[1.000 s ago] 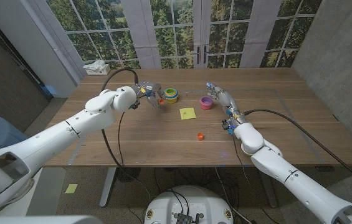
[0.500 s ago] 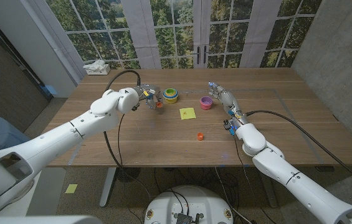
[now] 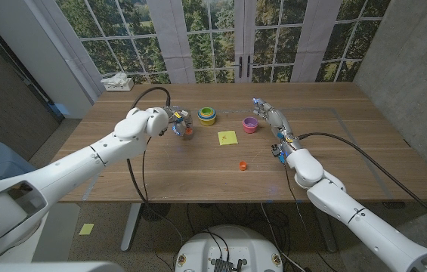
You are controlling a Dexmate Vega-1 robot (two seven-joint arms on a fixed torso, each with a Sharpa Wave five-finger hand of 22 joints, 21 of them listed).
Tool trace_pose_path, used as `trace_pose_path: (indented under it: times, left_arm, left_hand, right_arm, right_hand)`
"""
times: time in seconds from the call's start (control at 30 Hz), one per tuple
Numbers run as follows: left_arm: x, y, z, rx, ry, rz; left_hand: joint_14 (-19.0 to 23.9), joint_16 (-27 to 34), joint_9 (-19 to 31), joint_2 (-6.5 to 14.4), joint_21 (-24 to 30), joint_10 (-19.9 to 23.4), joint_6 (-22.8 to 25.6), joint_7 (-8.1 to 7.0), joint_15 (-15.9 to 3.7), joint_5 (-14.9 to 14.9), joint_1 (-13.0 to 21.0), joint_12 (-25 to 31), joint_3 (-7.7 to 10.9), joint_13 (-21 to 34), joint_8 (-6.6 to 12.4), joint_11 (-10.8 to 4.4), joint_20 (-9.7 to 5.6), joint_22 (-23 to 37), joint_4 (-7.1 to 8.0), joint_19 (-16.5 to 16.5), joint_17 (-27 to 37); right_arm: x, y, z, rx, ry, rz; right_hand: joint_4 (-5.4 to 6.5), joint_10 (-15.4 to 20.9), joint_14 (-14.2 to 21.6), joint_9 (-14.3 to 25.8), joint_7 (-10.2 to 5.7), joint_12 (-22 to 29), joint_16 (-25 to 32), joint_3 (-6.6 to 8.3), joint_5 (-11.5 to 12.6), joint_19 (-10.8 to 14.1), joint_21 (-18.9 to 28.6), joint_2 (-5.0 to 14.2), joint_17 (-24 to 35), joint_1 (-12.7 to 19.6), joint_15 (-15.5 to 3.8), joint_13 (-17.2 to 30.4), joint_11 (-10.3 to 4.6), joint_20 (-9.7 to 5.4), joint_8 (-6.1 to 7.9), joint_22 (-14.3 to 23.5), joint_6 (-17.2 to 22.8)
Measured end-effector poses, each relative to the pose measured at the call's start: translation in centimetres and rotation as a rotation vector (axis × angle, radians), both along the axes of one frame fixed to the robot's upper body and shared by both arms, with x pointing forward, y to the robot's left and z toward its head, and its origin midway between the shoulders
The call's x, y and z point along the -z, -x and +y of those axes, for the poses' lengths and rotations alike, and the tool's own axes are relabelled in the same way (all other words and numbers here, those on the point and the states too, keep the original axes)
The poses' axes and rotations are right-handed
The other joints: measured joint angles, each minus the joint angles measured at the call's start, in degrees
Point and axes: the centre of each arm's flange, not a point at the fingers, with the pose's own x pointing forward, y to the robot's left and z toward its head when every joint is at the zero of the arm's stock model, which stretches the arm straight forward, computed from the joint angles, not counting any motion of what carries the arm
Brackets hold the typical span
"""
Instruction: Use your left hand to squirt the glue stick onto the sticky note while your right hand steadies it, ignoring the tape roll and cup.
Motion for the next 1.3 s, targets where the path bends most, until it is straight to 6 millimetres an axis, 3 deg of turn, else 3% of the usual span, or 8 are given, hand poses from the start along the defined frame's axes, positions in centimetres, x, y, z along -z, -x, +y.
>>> trace_pose_path:
  times: [0.23,0.3,0.4,0.57,0.87,1.03,1.2,1.3]
  left_arm:
    - [0.3,-0.2,-0.1,-0.027,-0.025,0.012]
    - [0.3,-0.2,-0.1,-0.035,-0.033,0.01]
    - [0.4,-0.2,-0.2,-0.045,-0.044,0.006]
    - [0.4,0.0,-0.3,-0.054,-0.059,-0.007]
    - [0.6,0.3,-0.5,-0.061,-0.076,-0.024]
    - [0.5,0.5,-0.4,-0.06,-0.075,-0.034]
    - [0.3,0.8,-0.4,-0.043,-0.073,-0.062]
    - [0.2,1.1,-0.3,-0.03,-0.069,-0.087]
  left_hand:
    - [-3.86,-1.45,-0.95,-0.5,-4.45,-0.3,-0.27,0.2,1.59,0.31,-3.78,-0.56,-1.36,-1.72,-2.61,0.3,0.36,-0.07,0.68,-3.89,-1.92]
    - [-5.39,-1.89,-1.34,-0.49,-5.96,-1.84,-3.61,0.99,3.12,0.13,-4.88,-0.57,-1.75,-2.55,-2.79,1.82,0.42,-0.07,0.75,-5.15,-2.48]
    - [-8.97,-2.97,-2.18,-0.55,-8.37,-6.09,-9.38,1.93,6.51,-0.05,-7.12,-0.56,-2.13,-3.72,-2.83,2.35,0.56,-0.07,1.12,-8.02,-3.17]
    - [-26.81,-3.72,-4.12,-2.22,-12.55,-14.87,-17.26,1.05,5.14,-0.3,-11.26,-0.72,-4.25,-6.21,-3.04,2.6,0.74,-0.08,1.27,-13.0,-4.86]
    - [-46.33,-3.38,-9.0,-5.93,-21.52,-34.53,-37.89,-0.43,8.22,-0.42,-17.09,-0.95,-10.77,-12.0,-3.48,5.53,1.3,-0.34,1.85,-23.87,-7.31]
    - [-57.62,-3.72,-10.52,-5.4,-28.29,-47.44,-49.67,-0.7,8.63,0.6,-19.93,-0.95,-13.75,-15.63,-3.48,6.42,3.5,-0.34,2.47,-31.02,-10.78]
    - [-68.29,-3.89,-10.88,-3.96,-35.57,-58.99,-58.57,-1.56,8.89,1.08,-21.57,-0.95,-15.34,-18.92,-3.23,8.37,5.57,-0.34,2.81,-37.9,-13.99]
    - [-75.07,-4.05,-10.87,-3.09,-40.4,-64.89,-63.11,-1.84,10.35,1.08,-23.3,-0.95,-16.29,-20.37,-3.22,9.29,6.8,-0.34,2.98,-42.46,-15.11]
  right_arm:
    - [0.1,0.2,0.0,0.0,0.003,0.001]
    - [0.1,0.2,0.0,0.0,0.004,-0.001]
    - [0.2,0.3,0.0,0.0,0.006,0.0]
    - [0.2,0.4,0.0,0.0,0.008,-0.002]
    - [0.3,0.6,0.0,0.002,0.009,-0.003]
    - [0.3,0.6,0.0,0.002,0.01,-0.001]
    - [0.3,0.5,0.0,0.003,0.011,0.0]
    - [0.3,0.5,0.0,0.003,0.012,0.0]
  right_hand:
    - [0.0,0.0,0.0,-0.3,0.0,0.0,0.0,0.0,0.0,0.0,0.0,0.0,0.0,0.0,0.0,0.0,0.0,0.0,0.0,0.0,0.0]
    - [0.0,0.0,0.0,-0.3,0.0,0.0,0.0,0.0,0.0,0.0,0.0,0.0,0.0,0.0,0.0,0.0,0.0,0.0,0.0,0.0,0.0]
    - [0.0,0.0,0.0,-0.29,0.0,0.0,0.0,0.0,0.0,0.0,0.0,0.0,0.0,0.0,0.0,0.0,0.0,0.0,0.0,0.0,0.0]
    - [-0.17,0.0,0.0,-0.29,0.0,0.0,0.0,-0.17,0.0,0.01,0.0,0.0,0.0,0.0,0.0,0.0,0.0,0.01,0.0,0.0,0.0]
    - [-0.24,0.0,0.0,-0.29,0.0,0.0,-0.01,-0.24,0.0,0.1,0.0,0.0,0.0,0.0,0.0,0.0,0.0,0.73,0.0,0.0,0.0]
    - [-0.24,0.0,0.0,-0.29,0.0,0.0,-0.01,-0.24,0.0,0.1,0.0,0.0,0.0,0.0,0.0,0.0,0.0,0.73,0.0,-0.01,0.0]
    - [-0.36,0.0,0.0,-0.28,0.0,0.0,-0.01,-0.36,0.0,0.1,0.0,0.0,0.0,0.0,0.0,0.01,0.0,0.72,0.0,-0.01,0.0]
    - [-0.48,0.0,0.0,-0.28,0.0,0.0,-0.01,-0.48,0.0,0.1,0.0,0.0,0.0,0.0,0.0,0.0,0.0,0.72,0.0,-0.01,0.0]
